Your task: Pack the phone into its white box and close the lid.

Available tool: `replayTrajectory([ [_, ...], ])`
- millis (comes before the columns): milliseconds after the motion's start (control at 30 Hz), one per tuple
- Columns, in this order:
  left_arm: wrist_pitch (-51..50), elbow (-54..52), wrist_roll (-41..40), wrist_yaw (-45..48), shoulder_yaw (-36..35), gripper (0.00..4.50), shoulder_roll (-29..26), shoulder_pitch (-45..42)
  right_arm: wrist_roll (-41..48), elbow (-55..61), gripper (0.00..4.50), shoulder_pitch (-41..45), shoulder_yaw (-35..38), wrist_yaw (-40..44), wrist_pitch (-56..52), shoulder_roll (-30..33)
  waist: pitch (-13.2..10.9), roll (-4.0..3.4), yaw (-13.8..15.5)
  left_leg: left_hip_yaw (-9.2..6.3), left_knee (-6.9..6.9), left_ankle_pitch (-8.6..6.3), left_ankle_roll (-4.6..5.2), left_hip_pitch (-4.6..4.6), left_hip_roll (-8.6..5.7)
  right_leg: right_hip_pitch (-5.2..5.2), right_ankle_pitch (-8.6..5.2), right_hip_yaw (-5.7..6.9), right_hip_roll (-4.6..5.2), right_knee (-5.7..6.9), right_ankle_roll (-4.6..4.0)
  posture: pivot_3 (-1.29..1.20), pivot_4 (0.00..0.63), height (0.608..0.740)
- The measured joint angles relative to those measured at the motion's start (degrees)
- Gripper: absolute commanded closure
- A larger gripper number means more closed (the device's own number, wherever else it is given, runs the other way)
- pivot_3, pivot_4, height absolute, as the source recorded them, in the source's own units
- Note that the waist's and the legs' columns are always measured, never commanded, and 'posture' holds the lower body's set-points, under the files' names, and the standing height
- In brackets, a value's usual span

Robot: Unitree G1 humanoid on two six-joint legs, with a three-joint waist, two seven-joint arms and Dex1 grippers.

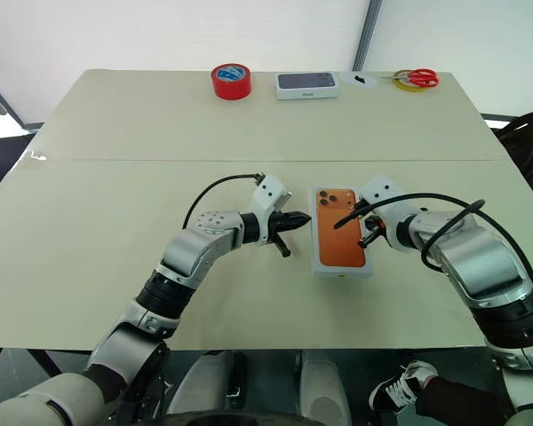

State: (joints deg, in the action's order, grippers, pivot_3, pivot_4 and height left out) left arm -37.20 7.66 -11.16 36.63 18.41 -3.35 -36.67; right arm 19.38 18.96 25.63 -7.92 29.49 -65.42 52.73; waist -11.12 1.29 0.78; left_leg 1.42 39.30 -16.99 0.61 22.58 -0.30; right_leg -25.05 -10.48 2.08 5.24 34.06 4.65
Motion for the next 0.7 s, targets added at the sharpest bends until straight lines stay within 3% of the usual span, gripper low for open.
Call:
replayTrajectory([
  [500,0.0,0.0,0.5,0.3,0.4,4.5,-0.3,0.0,-2.8,-0.7,4.48,0.0,0.2,1.5,1.6,-0.3,0.0,0.0,0.0,0.0,0.0,0.0,0.0,0.0,-0.01,0.01,0.01,0.0,0.0,0.0,0.01,0.0,0.15,0.736],
  [700,-1.1,-0.5,-0.8,-0.1,-2.8,4.5,-1.4,0.2,-2.8,-0.2,4.48,-1.0,3.2,3.8,2.1,1.7,0.0,0.0,0.0,-0.01,0.0,0.0,0.0,-0.01,-0.01,0.01,0.01,0.0,0.0,0.02,0.01,0.0,0.15,0.736],
])
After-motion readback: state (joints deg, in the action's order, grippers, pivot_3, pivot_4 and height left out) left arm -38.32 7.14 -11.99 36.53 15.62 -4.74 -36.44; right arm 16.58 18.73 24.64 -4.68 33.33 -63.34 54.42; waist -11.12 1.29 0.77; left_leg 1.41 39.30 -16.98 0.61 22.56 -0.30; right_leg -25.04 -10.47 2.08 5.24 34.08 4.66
